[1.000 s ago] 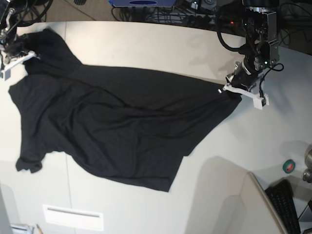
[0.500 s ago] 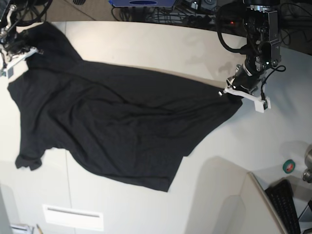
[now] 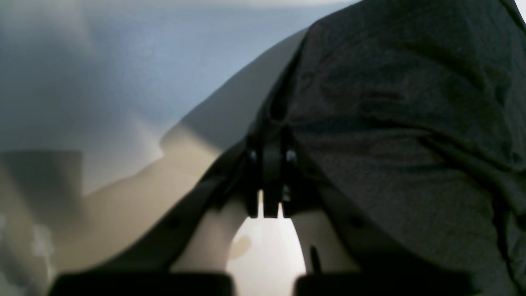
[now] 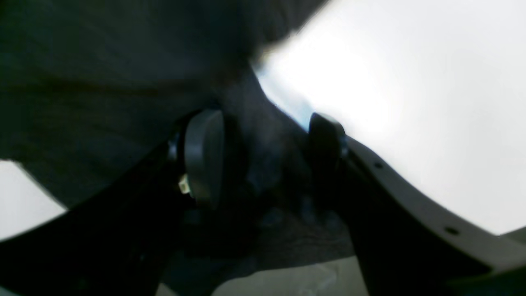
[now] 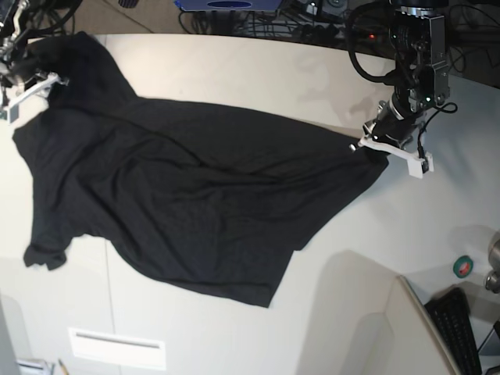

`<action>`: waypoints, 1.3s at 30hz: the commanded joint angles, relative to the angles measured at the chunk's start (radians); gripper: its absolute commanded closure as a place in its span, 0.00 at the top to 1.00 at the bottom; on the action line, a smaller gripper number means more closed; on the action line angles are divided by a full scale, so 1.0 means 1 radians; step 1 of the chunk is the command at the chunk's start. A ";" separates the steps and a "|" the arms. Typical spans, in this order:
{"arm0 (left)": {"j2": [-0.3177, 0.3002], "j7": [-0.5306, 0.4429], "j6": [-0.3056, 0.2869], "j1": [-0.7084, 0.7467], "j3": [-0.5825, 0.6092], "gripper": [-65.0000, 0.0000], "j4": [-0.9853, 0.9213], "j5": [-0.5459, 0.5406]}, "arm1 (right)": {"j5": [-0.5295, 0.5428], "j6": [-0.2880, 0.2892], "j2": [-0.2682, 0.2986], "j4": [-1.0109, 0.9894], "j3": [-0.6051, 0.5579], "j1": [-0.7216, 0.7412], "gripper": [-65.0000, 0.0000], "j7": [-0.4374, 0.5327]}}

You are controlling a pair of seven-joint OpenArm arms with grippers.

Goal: Layout the t-shirt on the table in an organized manner, then fold the t-shirt properly
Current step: 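Hold the edge with the left gripper while the right gripper adjusts the collar, then lift the t-shirt with both grippers and stretch it between them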

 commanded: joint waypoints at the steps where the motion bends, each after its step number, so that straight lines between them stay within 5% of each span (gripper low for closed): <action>1: -0.010 -0.018 -0.009 -0.005 -0.004 0.00 0.015 -0.002 | -0.020 -0.002 0.023 -0.024 0.004 0.012 0.47 0.022; 9: -0.010 -0.018 -0.009 -0.005 -0.004 0.00 0.015 -0.002 | -0.141 0.005 0.005 -0.113 0.002 0.058 0.42 0.023; 13: -0.010 -0.018 -0.009 -0.005 -0.004 0.00 0.015 -0.002 | -0.141 0.005 0.005 -0.112 0.004 0.055 0.00 0.017; 20: -0.041 -0.015 -0.009 -0.008 0.007 0.00 0.050 -0.002 | -0.140 0.005 -0.030 0.149 0.014 -0.014 0.00 -0.034; 26: -0.037 0.201 -0.009 -0.145 0.007 0.00 0.139 -0.002 | -0.146 0.005 -0.038 0.359 0.005 0.061 0.00 -0.109; 33: -0.041 0.256 -0.005 -0.507 0.160 0.00 -0.066 0.000 | -0.147 0.004 0.115 0.151 0.001 0.443 0.00 -0.190; 39: -0.030 0.233 -0.005 -0.863 0.341 0.00 -0.442 0.000 | -0.147 0.001 0.278 -0.248 -0.131 0.790 0.00 -0.136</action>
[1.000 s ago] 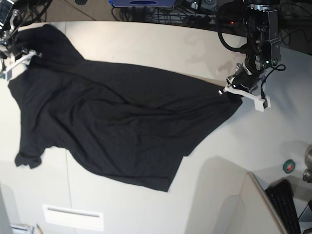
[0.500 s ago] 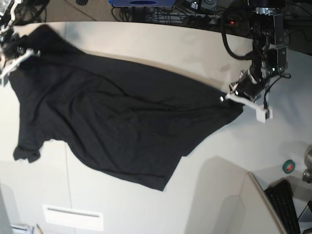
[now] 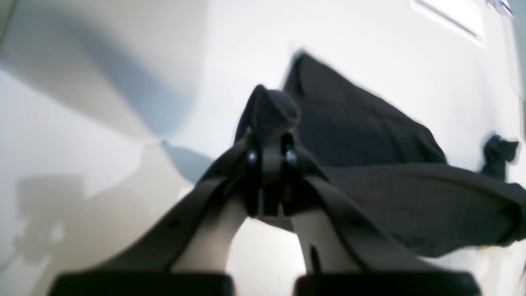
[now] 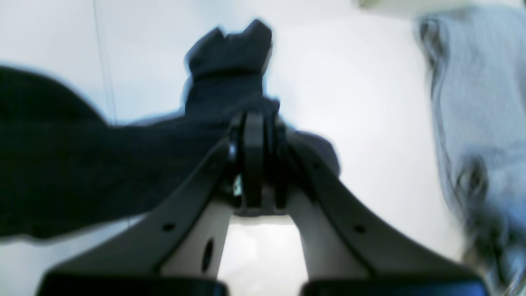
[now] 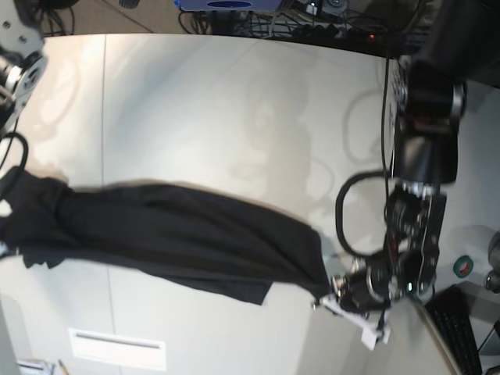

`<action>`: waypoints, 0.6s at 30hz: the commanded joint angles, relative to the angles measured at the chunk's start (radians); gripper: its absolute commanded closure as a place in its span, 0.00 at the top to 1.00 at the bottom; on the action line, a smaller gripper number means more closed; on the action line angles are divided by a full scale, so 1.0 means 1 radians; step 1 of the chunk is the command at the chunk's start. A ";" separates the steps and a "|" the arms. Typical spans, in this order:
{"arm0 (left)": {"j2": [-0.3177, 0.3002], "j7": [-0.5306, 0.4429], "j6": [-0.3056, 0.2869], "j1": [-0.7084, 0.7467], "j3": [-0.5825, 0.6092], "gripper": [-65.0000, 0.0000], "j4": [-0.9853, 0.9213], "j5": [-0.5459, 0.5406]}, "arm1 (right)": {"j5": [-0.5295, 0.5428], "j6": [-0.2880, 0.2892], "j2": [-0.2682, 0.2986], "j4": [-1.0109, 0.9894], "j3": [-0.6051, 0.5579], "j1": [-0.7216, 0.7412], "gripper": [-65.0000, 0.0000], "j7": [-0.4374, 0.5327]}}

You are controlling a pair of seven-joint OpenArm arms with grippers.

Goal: Layout the t-shirt on the table in an organized manner, then fold the t-shirt properly
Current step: 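Lift the t-shirt with both grippers and stretch it between them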

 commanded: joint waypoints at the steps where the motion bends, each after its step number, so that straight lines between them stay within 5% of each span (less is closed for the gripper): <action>1: -0.001 -0.052 -0.002 -0.081 0.020 0.00 -0.037 -0.004 | 0.002 -0.005 0.038 -0.041 -0.031 0.070 0.00 0.059; 9: 0.043 -0.271 -0.002 -0.410 0.155 0.00 -0.331 -0.005 | 0.002 -0.007 0.128 -0.259 -0.193 0.387 0.00 0.199; 18: 0.045 -0.278 -0.002 -0.657 0.151 0.00 -0.215 -0.013 | 0.002 -0.007 0.230 -0.095 -0.313 0.631 0.00 0.189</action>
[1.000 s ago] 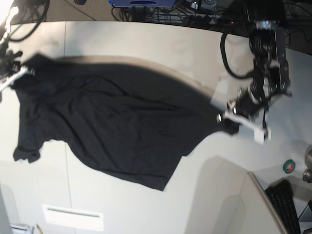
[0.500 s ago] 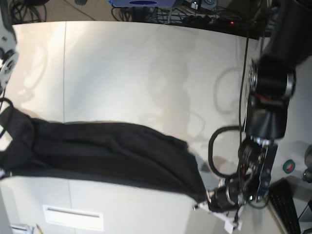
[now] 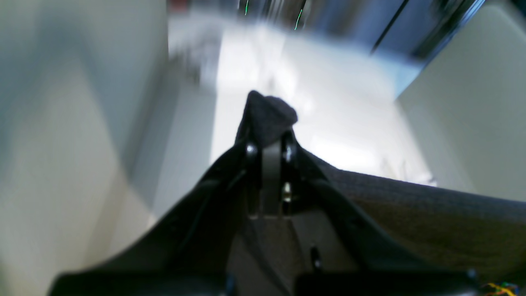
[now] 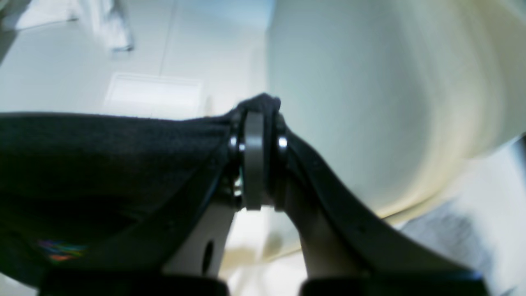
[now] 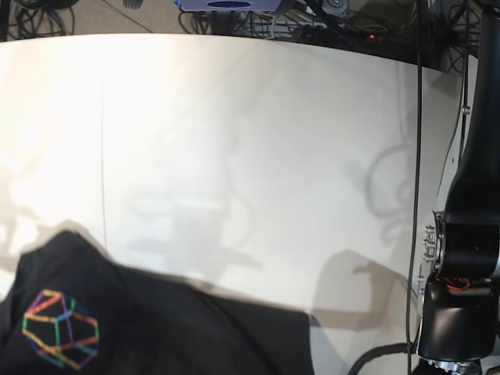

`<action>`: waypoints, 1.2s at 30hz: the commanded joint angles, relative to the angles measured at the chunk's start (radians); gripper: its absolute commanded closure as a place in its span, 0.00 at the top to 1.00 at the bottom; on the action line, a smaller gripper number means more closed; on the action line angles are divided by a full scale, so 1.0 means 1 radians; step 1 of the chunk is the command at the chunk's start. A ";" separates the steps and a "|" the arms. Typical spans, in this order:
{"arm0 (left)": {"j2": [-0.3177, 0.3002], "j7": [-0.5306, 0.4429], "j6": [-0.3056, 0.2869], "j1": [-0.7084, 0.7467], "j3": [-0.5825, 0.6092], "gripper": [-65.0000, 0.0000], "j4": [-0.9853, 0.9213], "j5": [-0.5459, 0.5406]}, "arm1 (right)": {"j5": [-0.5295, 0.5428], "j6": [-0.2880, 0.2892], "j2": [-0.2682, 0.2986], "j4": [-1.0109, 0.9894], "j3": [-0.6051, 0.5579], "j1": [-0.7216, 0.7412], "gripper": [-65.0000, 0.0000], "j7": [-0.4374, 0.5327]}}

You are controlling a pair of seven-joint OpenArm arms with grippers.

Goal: Layout the t-shirt on the table in an organized manner, then fold the t-shirt properly
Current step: 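Lift the t-shirt with both grippers and stretch it between them, then lay the stretched t-shirt flat, pulling both grippers apart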

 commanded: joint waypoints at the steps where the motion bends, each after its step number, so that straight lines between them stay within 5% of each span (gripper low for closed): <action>1: -0.002 -0.016 -0.005 -0.036 -0.013 0.00 0.048 -0.003 | 0.007 -0.002 0.026 0.065 -0.009 0.036 0.00 0.009; 4: -0.021 0.059 -0.005 0.016 -0.100 0.00 0.180 -0.002 | 0.008 -0.002 0.044 0.242 -0.006 0.005 0.00 -0.140; 8: -0.041 0.220 -0.005 0.214 -0.283 0.00 0.440 0.004 | 0.014 0.001 0.035 0.520 0.085 -0.247 0.00 -0.337; 13: -0.121 0.314 -0.005 0.564 -0.364 0.00 0.689 0.004 | 0.011 0.001 -0.100 0.817 0.254 -0.661 0.00 -0.405; 21: -0.135 0.305 -0.005 1.061 -0.430 0.00 0.714 0.007 | 0.008 0.001 -0.339 0.635 0.347 -1.052 0.00 -0.221; 28: -0.141 0.115 -0.005 1.256 -0.372 0.00 0.580 0.007 | 0.008 0.001 -0.361 0.308 0.349 -1.152 0.00 -0.035; 36: -0.150 0.107 -0.005 1.341 -0.376 0.00 0.583 0.152 | 0.008 -0.001 -0.362 0.312 0.355 -1.265 0.00 0.012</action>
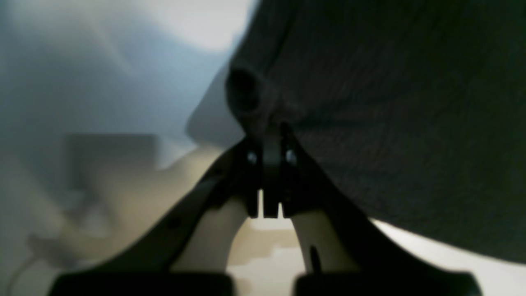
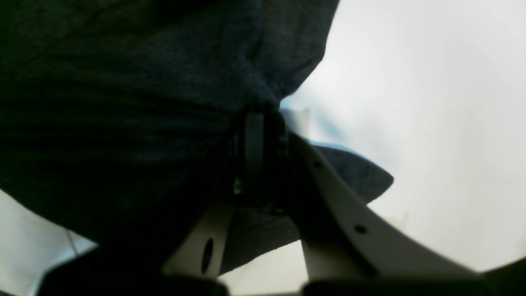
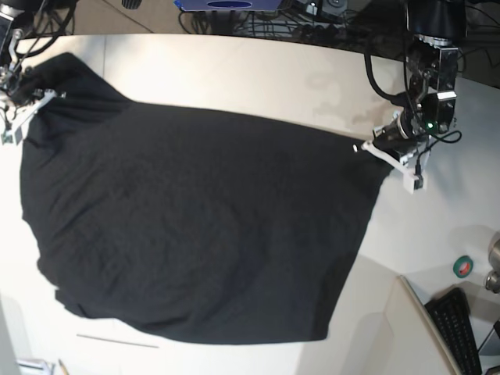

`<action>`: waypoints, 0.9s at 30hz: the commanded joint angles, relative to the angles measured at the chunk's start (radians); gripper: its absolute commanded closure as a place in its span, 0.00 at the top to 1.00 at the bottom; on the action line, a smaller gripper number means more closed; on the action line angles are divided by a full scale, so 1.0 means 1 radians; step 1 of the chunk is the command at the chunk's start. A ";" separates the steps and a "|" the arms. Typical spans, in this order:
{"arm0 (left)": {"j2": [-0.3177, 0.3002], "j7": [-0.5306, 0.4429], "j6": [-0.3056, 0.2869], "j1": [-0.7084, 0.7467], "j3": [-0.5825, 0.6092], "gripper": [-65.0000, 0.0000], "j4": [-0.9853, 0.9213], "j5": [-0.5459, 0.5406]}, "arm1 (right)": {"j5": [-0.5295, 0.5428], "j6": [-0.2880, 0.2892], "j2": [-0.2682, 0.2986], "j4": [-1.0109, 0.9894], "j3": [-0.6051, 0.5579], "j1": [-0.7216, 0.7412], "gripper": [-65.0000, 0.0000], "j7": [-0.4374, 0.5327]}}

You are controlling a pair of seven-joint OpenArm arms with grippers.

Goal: Layout the t-shirt on the table in an organized manner, then fold the t-shirt properly
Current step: 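Lay the stretched t-shirt flat, pulling both grippers apart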

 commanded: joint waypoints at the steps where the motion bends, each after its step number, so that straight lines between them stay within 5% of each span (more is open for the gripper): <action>1: -0.008 -0.016 -0.005 -0.002 -0.003 0.00 0.017 0.018 | -0.001 -0.005 0.018 0.018 0.008 -0.004 0.00 0.012; 9: 0.007 -0.017 -0.005 0.030 -0.005 0.00 0.020 0.041 | 0.002 -0.005 0.015 0.044 0.010 -0.107 0.00 0.012; 24: 0.016 -0.017 -0.004 0.142 -0.010 0.00 0.145 0.041 | 0.000 -0.006 -0.081 0.228 0.166 -0.201 0.00 0.012; 27: 0.044 -0.017 -0.004 0.188 -0.102 0.00 0.159 0.041 | -0.001 -0.006 -0.119 0.289 0.205 -0.231 0.00 0.012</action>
